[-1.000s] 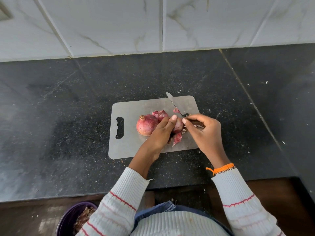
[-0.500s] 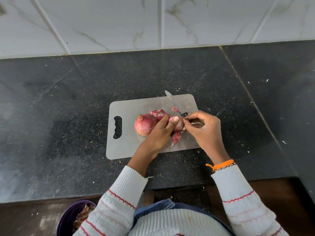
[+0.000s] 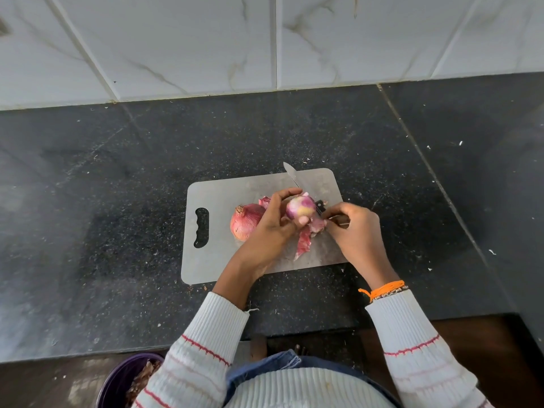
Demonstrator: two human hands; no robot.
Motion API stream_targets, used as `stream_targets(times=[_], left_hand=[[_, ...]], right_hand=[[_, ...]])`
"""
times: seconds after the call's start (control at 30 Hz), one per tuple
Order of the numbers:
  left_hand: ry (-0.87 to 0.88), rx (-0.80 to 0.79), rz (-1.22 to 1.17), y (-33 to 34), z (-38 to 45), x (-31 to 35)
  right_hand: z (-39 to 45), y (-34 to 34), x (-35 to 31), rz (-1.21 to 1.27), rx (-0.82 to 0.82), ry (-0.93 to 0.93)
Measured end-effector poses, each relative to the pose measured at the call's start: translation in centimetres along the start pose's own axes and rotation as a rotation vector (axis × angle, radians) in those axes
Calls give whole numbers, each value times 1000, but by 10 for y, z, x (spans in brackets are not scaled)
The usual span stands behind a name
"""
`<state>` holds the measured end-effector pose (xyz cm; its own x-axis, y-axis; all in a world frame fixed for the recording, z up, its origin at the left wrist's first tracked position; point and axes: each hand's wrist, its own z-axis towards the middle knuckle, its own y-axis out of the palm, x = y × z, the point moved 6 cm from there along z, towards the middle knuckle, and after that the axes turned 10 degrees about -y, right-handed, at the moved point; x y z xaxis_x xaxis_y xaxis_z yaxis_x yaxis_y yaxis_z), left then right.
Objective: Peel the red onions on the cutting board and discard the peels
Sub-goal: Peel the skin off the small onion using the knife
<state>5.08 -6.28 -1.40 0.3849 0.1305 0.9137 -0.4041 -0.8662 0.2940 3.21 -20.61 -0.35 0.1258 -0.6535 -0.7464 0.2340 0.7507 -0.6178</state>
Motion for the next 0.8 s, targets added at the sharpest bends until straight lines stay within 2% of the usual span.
stream_targets(times=[0.27,0.5,0.8], left_hand=[[30,66,57,-2,0,1],[43,134,72,-3,0,6],[52,195,202,-5,-3,5]], right_hand=[[2,-6,-18,268,127,-20],[-1,-6,-24,221,125,-84],[-3,-8,-25,163,150,-174]])
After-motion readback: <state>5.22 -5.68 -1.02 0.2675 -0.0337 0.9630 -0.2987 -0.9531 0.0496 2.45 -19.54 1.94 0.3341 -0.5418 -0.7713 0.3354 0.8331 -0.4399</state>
